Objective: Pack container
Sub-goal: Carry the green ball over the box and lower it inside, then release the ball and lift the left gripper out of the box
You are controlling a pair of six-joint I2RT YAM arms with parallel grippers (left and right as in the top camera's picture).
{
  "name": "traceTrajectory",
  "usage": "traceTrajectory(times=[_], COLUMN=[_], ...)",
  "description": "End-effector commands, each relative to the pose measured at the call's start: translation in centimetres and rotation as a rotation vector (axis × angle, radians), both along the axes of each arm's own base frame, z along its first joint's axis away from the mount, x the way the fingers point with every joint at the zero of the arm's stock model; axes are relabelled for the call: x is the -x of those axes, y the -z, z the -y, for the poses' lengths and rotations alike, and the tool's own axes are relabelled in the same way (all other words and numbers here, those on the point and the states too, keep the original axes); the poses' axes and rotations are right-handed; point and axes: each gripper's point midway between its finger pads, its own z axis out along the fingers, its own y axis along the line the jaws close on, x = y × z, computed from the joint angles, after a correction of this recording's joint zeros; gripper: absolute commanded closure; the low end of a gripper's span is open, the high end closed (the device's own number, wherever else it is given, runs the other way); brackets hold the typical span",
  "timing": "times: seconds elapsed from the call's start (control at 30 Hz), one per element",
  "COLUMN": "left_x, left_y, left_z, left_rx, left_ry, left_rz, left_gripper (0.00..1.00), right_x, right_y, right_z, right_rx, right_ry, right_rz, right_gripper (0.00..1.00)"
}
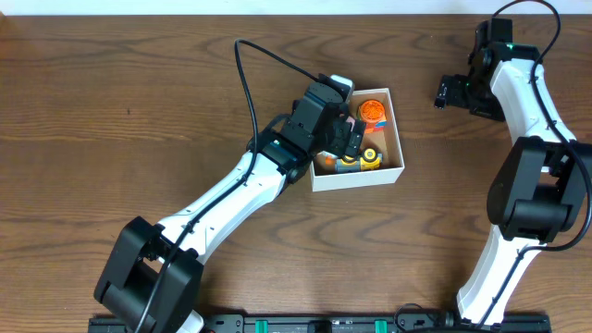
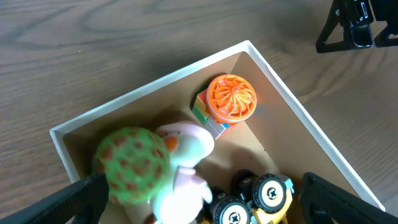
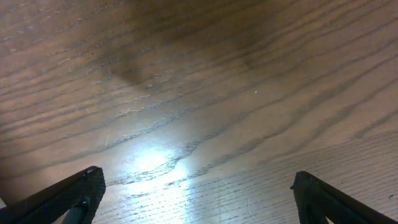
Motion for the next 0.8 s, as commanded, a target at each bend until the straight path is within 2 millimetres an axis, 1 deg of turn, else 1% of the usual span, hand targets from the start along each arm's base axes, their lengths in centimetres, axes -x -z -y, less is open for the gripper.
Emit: traceTrajectory(times=[0.0,0.1,0.2,0.3,0.37,0.4,0.43,0.47,0.57,0.67,0.77], left_x=[-0.6,-1.2,-2.0,-2.9,-3.2,-3.2,-3.1,-2.9,-1.9,-0.3,1.5], left_y=[-0.5,-1.3,-2.5,-3.7,-4.3,-4.7,-5.0,-5.2,-5.9,-6.1,-5.6], left_z=[0.2,0.1,-1.5,-4.3,-6.6,-8.0,-9.5,-10.5,-14.1,-17.0,-19.5], left_rx=[-0.008,-0.011,-0.021,-0.062,-0.102,-0.128,-0.154,-0.173,-0.238,-0.289,-0.337], left_ry=[0.008,0.020,-0.033,-0.126,-0.193,-0.232,-0.267,-0.291,-0.365,-0.405,-0.433], left_rz=[0.028,0.071,0.107,0.136,0.144,0.145,0.142,0.139,0.111,0.061,-0.009], left_gripper=[0.02,0.02,0.02,0.02,0.02,0.02,0.02,0.02,0.02,0.02,0.02], right_x=[0.0,0.0,0.0,0.0,0.0,0.0,0.0,0.0,0.0,0.0,0.0], right_y=[-0.9,-0.9,-0.9,-0.9,-0.9,-0.9,-0.9,-0.9,-0.9,-0.9,-0.9], right_z=[0.2,0.2,0.2,0.2,0.2,0.2,0.2,0.2,0.2,0.2,0.2], right_rx=[0.002,0.002,0.002,0.002,0.002,0.002,0.002,0.002,0.002,0.002,0.002], right_ry=[0.014,0.014,0.014,0.014,0.014,0.014,0.014,0.014,0.014,0.014,0.014], right_rz=[0.020,0.020,0.020,0.020,0.020,0.020,0.020,0.020,0.020,0.020,0.020], right_gripper=[0.01,0.01,0.01,0.01,0.01,0.01,0.01,0.01,0.01,0.01,0.01])
